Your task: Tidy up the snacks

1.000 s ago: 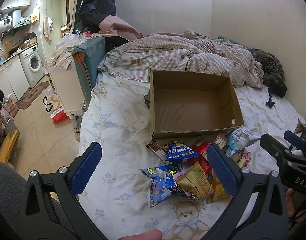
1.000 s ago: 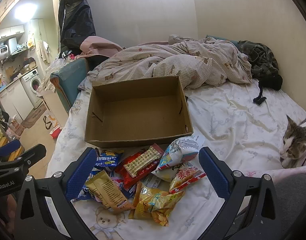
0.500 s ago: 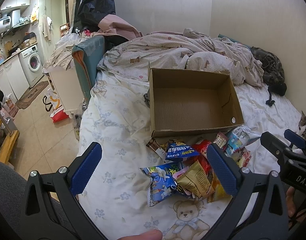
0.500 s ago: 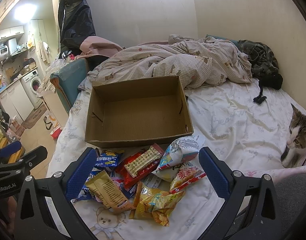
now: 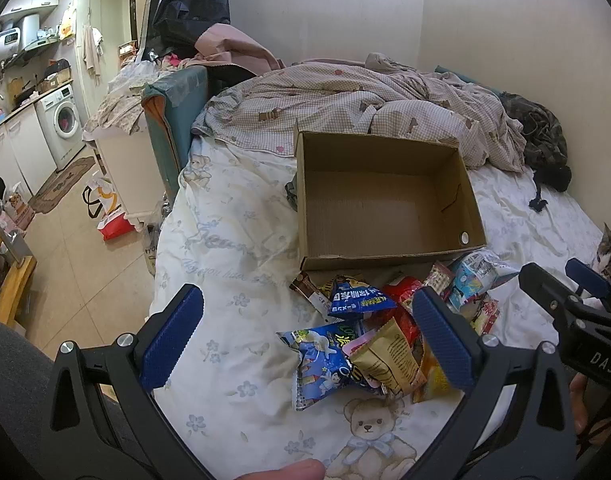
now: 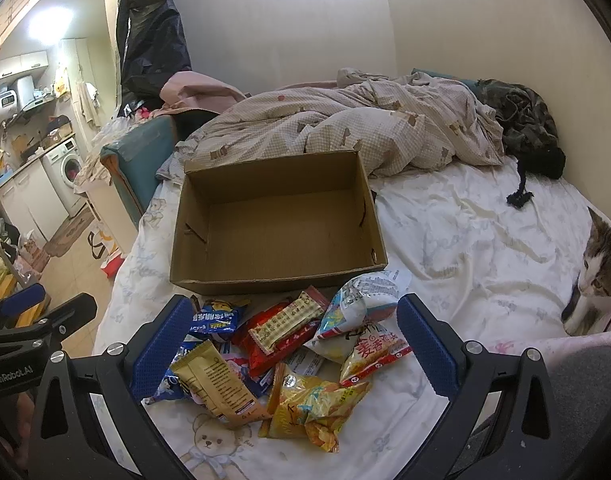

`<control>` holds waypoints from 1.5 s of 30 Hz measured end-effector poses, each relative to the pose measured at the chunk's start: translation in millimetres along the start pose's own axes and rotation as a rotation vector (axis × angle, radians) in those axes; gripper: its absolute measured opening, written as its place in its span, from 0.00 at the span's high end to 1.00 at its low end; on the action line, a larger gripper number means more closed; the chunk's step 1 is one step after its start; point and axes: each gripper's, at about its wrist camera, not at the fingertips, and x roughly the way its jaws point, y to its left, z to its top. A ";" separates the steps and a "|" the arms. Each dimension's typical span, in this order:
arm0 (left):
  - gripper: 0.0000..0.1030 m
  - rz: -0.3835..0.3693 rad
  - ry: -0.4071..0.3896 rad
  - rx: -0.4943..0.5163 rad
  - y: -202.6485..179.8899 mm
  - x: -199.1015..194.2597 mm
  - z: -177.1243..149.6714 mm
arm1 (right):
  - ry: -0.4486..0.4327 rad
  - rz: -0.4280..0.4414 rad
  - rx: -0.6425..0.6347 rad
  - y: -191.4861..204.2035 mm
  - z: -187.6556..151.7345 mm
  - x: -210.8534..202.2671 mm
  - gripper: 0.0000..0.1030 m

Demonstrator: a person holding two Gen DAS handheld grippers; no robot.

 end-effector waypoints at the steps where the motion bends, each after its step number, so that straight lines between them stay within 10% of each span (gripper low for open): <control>1: 0.00 0.000 0.001 0.001 0.2 0.6 -0.2 | 0.001 0.000 0.002 0.2 -0.4 0.1 0.00; 13: 0.00 0.020 0.063 -0.036 13.4 15.9 5.3 | 0.027 0.005 0.060 -17.2 7.9 3.8 0.00; 22: 0.00 0.139 0.323 -0.125 53.9 75.0 11.6 | 0.116 -0.023 0.185 -75.2 44.0 34.2 0.00; 31: 0.01 0.037 0.693 -0.238 50.1 160.3 -39.0 | 0.191 -0.014 0.300 -91.0 28.7 53.6 0.00; 45: 0.08 -0.086 0.750 -0.181 -1.3 198.2 -72.6 | 0.275 -0.043 0.380 -111.5 18.2 71.4 0.00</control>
